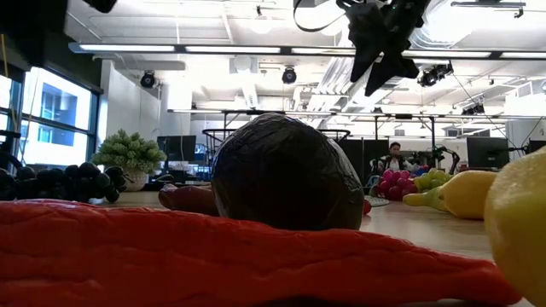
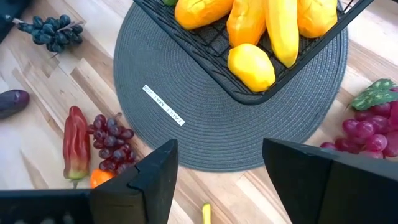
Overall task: Build produce basket
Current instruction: Put the purple eggplant into the black wire basket
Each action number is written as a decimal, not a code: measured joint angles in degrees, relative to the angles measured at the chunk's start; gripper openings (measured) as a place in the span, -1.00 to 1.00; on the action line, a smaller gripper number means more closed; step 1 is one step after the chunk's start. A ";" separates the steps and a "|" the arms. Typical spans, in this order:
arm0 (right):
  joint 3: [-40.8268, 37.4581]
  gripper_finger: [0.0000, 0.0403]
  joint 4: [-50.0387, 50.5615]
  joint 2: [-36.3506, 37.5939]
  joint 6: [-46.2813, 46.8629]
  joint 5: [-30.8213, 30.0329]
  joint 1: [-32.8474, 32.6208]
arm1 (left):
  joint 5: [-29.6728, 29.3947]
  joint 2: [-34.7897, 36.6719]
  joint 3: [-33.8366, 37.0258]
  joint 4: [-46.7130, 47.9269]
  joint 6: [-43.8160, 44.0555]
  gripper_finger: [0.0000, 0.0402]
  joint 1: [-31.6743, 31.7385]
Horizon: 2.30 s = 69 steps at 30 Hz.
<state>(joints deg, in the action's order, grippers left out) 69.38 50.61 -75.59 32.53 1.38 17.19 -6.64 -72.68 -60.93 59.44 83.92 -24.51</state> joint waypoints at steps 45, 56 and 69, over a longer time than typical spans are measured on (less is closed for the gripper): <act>0.00 0.07 1.09 0.00 -1.62 1.08 0.00 | 7.73 -30.12 0.00 -3.56 25.52 0.27 -11.83; 0.00 0.07 1.22 0.00 -2.93 1.08 0.00 | 7.66 -30.39 -0.02 -3.76 19.47 -0.40 -11.53; 0.00 0.07 1.46 0.00 -3.02 1.03 -2.26 | 2.57 -23.75 -0.26 -3.93 10.11 -0.45 -5.29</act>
<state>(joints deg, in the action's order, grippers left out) 69.38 52.07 -75.59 29.52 2.42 14.93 -4.07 -96.43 -61.19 55.51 94.04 -29.80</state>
